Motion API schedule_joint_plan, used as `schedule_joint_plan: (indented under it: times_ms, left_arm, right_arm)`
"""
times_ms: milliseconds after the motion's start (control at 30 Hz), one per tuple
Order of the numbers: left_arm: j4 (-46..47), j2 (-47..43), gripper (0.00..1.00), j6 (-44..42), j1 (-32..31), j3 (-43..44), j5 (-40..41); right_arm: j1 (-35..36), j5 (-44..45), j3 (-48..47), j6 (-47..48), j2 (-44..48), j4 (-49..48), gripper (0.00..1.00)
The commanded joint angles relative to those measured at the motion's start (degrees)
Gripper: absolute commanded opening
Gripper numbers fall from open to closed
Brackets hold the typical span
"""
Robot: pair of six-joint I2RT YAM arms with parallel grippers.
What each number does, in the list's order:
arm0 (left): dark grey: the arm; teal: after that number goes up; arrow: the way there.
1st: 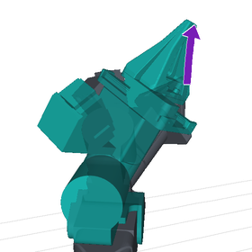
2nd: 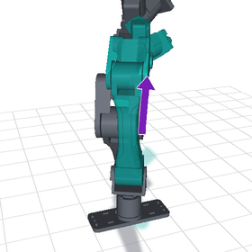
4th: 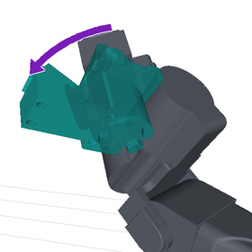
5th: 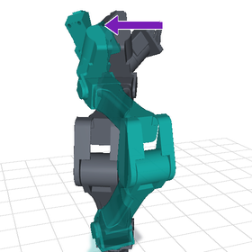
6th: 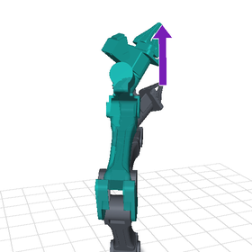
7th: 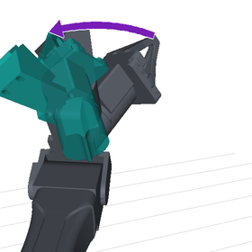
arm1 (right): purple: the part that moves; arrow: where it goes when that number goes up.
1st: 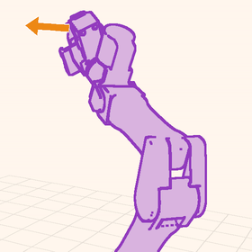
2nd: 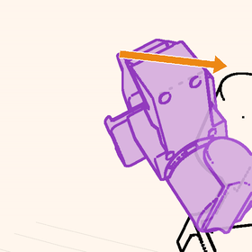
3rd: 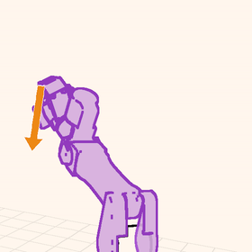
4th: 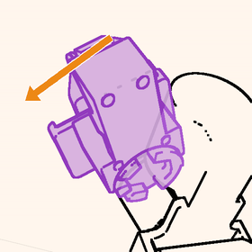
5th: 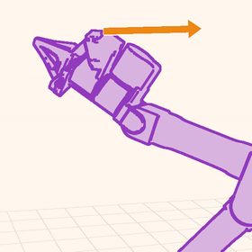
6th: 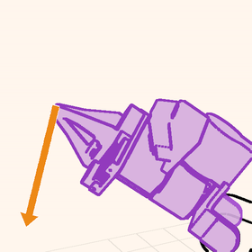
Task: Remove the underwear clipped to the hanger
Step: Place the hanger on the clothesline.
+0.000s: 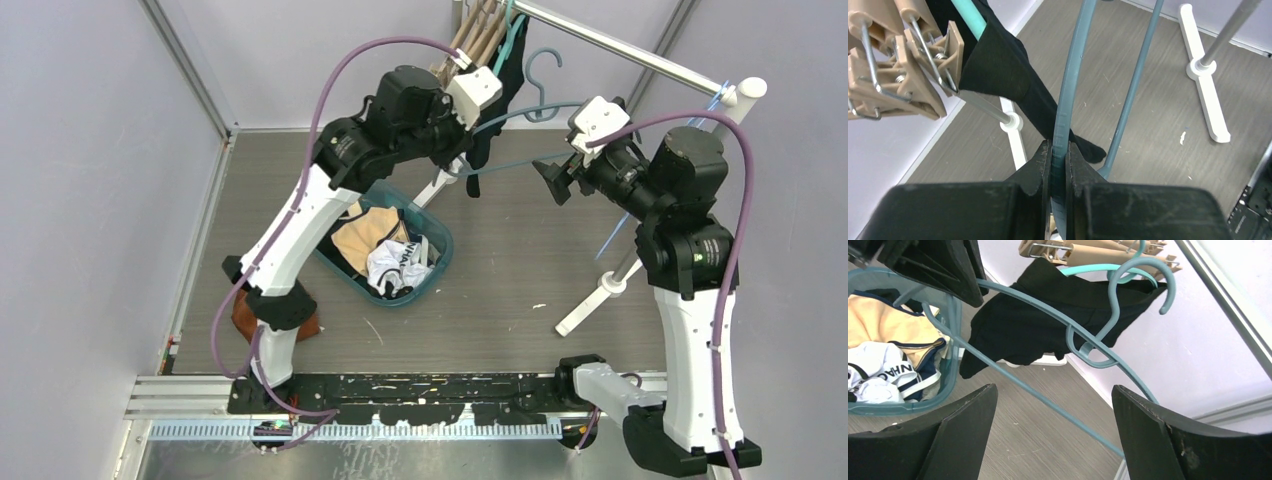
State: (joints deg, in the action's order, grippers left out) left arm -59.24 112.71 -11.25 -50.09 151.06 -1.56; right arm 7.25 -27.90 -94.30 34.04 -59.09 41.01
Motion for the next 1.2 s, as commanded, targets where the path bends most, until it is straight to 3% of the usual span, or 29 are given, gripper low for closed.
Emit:
schedule_joint_plan:
  times_ms: [0, 533, 1167]
  left_arm:
    - [10.0, 0.1, 0.00, 0.4, -0.6, 3.4, 5.2]
    - [14.1, 1.4, 0.00, -4.3, -3.7, 5.3, 12.5]
    - [20.1, 12.8, 0.00, -12.8, -6.3, 13.3, 18.1]
  right_arm:
    - [-1.7, 1.7, -2.0, -2.0, 2.0, -1.5, 0.90]
    - [-6.0, 1.7, 1.8, -2.9, 4.0, -2.9, 0.91]
    - [-7.5, 1.8, 3.7, -2.9, 6.3, -3.0, 0.91]
